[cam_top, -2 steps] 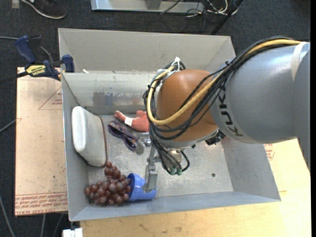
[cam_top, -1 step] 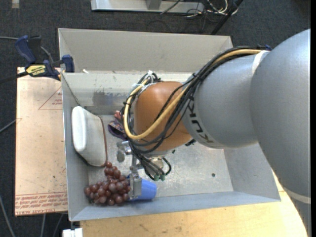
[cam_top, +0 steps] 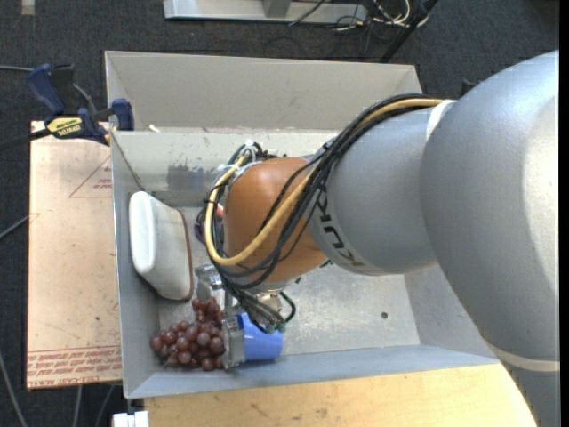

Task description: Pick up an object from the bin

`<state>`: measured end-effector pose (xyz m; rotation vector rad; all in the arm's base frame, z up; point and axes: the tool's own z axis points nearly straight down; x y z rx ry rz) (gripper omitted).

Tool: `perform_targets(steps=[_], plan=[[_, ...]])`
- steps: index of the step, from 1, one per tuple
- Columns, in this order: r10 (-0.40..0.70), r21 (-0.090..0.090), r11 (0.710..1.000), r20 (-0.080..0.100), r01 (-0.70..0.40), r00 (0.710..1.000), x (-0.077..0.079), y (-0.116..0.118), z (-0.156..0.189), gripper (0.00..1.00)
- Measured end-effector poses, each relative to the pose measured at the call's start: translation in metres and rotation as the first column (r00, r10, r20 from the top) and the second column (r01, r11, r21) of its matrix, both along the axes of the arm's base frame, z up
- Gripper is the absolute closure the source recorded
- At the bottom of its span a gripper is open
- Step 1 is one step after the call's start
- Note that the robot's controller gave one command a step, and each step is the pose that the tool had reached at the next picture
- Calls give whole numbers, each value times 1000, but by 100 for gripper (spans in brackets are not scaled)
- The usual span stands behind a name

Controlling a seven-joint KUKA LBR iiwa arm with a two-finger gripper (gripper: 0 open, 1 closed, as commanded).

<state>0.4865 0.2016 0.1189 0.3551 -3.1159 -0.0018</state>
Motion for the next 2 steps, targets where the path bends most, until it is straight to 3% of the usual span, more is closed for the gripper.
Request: perform_targets(steps=[1,2], plan=[[78,4,997,13,-78,997,-6,16,17,0],[50,8,999,23,-50,998,2,31,-47,0]])
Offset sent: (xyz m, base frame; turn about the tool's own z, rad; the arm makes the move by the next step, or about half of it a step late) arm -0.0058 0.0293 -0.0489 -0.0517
